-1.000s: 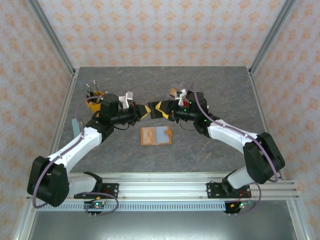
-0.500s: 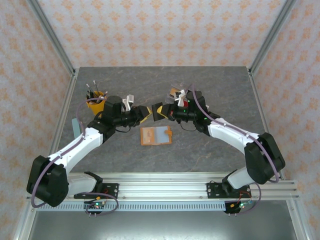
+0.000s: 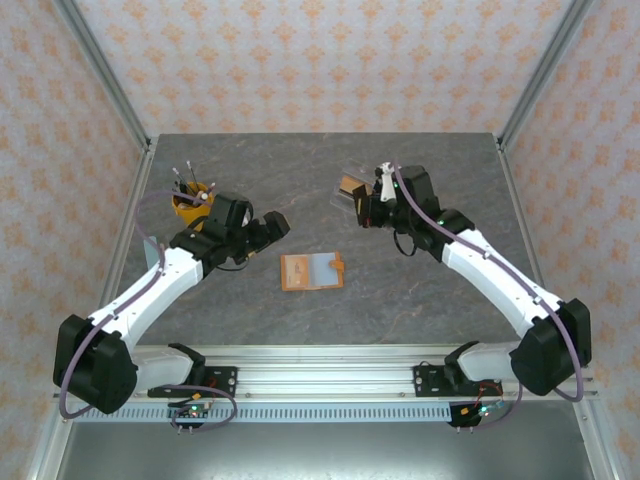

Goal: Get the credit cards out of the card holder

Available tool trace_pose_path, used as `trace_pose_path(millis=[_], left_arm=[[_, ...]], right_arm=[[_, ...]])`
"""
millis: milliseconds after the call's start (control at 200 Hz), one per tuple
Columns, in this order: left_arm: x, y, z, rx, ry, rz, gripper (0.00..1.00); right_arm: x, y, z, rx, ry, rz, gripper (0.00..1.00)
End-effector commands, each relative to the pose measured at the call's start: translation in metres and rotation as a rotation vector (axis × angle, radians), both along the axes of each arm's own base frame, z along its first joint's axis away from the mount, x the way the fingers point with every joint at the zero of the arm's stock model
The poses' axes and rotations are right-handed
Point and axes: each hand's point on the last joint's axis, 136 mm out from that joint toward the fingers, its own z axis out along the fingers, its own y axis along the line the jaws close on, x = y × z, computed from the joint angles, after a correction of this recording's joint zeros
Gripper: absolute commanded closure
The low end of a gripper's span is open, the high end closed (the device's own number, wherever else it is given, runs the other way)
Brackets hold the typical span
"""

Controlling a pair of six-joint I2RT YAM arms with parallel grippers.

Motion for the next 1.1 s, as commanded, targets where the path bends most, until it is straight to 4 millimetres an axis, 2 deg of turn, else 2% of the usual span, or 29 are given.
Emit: trace_pose_path(millis=[0, 120, 230, 330, 490, 711, 856, 961, 1096], left_arm=[[0.001, 0.017, -0.006, 0.103, 0.008, 0.019, 0.00], [0.002, 0.015, -0.016, 0.115, 0.046, -0.005, 0.00], [0.004, 0.010, -0.021, 0.119, 0.078, -0.049, 0.00], [0.007, 0.005, -0.026, 0.102, 0.083, -0.071, 0.00], [0.012, 0.001, -0.033, 0.087, 0.086, -0.092, 0.00], [0.013, -0.003, -0.039, 0.085, 0.105, -0.144, 0.00], [0.015, -0.004, -0.042, 0.094, 0.112, -0.185, 0.00], [0.018, -0.009, -0.044, 0.067, 0.119, -0.208, 0.00], [0.022, -0.014, -0.047, 0.055, 0.141, -0.241, 0.00]], right_arm=[[0.005, -0.024, 0.014, -0.194, -0.108, 0.006, 1.00], [0.017, -0.030, 0.032, -0.237, -0.179, -0.012, 1.00], [0.026, -0.033, 0.038, -0.321, -0.214, 0.015, 1.00], [0.039, -0.040, 0.029, -0.434, -0.182, 0.041, 1.00], [0.065, -0.065, 0.013, -0.521, -0.130, 0.045, 1.00], [0.083, -0.079, -0.008, -0.628, -0.112, 0.170, 1.00], [0.093, -0.080, -0.029, -0.638, -0.064, 0.326, 1.00], [0.088, -0.073, -0.042, -0.627, 0.002, 0.470, 1.00], [0.092, -0.067, -0.054, -0.629, 0.029, 0.540, 1.00]])
